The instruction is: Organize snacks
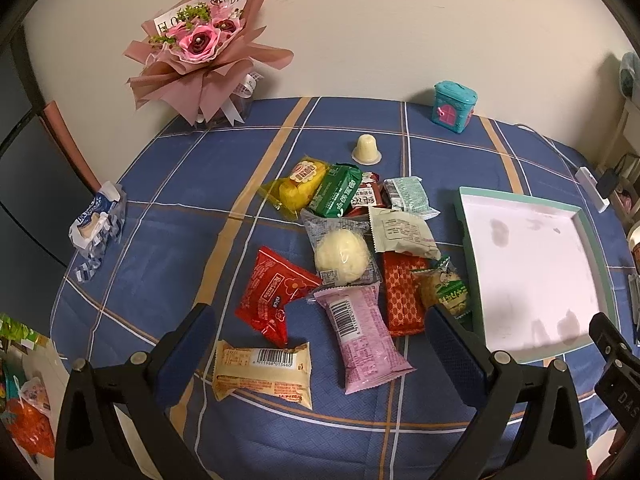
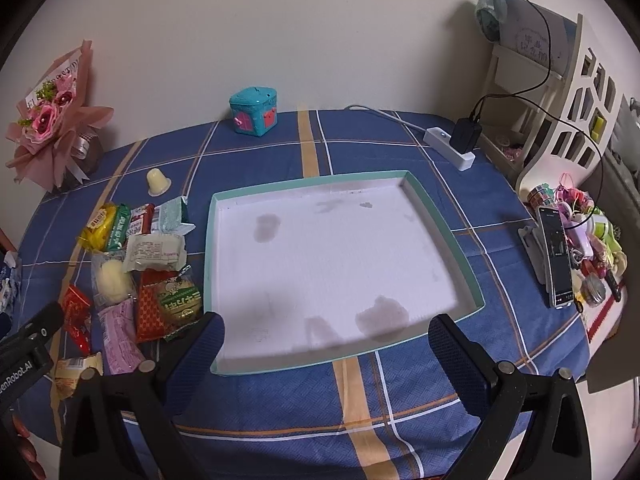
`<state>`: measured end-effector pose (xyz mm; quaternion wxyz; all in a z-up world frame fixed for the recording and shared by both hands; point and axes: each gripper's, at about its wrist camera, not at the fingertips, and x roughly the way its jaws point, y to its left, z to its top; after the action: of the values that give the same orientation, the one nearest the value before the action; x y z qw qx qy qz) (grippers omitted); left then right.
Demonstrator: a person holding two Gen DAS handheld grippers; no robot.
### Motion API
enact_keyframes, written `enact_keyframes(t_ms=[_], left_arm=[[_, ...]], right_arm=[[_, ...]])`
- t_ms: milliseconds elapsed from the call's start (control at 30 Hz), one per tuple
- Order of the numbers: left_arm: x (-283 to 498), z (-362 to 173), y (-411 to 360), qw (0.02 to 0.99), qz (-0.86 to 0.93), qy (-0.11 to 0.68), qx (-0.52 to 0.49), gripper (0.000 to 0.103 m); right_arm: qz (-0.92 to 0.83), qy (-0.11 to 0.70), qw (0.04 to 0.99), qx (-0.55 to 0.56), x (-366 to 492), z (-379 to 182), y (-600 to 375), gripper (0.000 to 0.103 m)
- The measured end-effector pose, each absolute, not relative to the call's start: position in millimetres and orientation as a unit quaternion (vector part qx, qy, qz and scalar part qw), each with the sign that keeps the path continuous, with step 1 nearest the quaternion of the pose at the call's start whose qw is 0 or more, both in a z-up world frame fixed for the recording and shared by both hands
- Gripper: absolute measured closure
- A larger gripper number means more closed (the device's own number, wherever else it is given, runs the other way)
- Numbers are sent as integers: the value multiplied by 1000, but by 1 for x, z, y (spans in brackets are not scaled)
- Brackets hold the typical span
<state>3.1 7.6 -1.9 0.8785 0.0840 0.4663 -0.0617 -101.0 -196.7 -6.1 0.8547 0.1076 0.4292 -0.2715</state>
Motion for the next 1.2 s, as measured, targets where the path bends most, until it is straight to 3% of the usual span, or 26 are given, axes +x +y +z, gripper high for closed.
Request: enact_keyframes(t_ms=[1200], left_arm=[[4,-4,11,877,-60,468,85,0]], right_arm=[[-258,418,865,104,-103,-2,-194,0]])
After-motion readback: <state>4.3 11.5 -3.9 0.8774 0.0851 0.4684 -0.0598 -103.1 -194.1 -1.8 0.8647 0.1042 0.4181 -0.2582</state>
